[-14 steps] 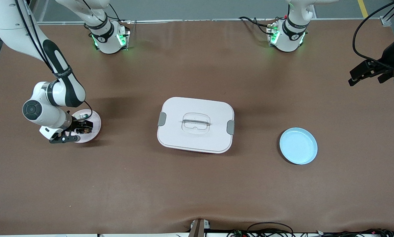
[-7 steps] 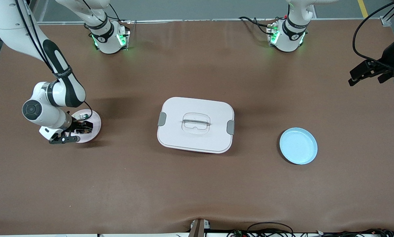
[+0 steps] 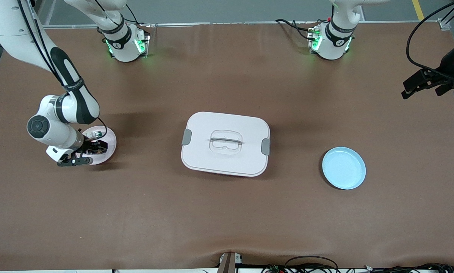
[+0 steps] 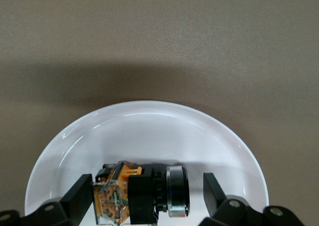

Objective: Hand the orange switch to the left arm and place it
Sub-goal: 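Lower the right gripper and close it on the black-orange switch, then lift the switch with the right gripper while the left gripper approaches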

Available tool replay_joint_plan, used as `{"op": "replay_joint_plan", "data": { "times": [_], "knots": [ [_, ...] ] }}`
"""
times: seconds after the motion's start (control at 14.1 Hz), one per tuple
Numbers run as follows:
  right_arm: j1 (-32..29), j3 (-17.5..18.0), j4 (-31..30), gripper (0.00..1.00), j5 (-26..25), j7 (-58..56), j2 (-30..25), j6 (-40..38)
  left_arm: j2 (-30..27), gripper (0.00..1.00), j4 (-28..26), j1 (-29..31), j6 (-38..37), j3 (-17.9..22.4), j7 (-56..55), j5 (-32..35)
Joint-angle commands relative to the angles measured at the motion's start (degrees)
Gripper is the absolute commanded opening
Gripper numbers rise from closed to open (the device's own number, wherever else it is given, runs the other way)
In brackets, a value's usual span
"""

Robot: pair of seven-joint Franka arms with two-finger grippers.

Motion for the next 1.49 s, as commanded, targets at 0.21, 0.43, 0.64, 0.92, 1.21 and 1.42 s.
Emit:
{"op": "replay_joint_plan", "data": {
  "times": [0.21, 0.43, 0.64, 0.92, 1.21, 1.42],
  "knots": [
    [-0.99, 0.68, 0.74, 0.00, -0.60, 1.30, 0.38, -0.35, 0.73, 1.00, 1.57, 0.08, -1.33, 0.16, 1.26, -0.29],
    [-1.78, 0.94, 2.66, 0.00, 1.23, 1.30, -0.50, -5.94, 0.73, 1.00, 1.66, 0.08, -1.33, 0.16, 1.26, -0.29],
    [-1.34, 1.12, 7.93, 0.00, 4.76, 1.30, -3.04, -18.15, 0.73, 1.00, 1.57, 0.08, -1.33, 0.16, 1.26, -0.29],
    [-1.25, 1.12, 16.98, 0.00, 16.85, 1.74, -3.40, -33.97, 0.73, 1.00, 1.66, 0.17, -1.33, 0.16, 1.26, -0.29],
    [-0.02, 1.91, 24.46, 0.00, 25.12, 14.18, -3.93, -46.55, 0.64, 1.00, 2.98, 0.08, -1.24, 0.07, 1.26, -0.99],
    [2.43, 2.17, 28.68, 0.00, 30.68, 24.90, -4.37, -51.31, 0.55, 1.00, 4.21, -0.18, -1.24, -0.19, 1.26, -3.88]
  ]
}}
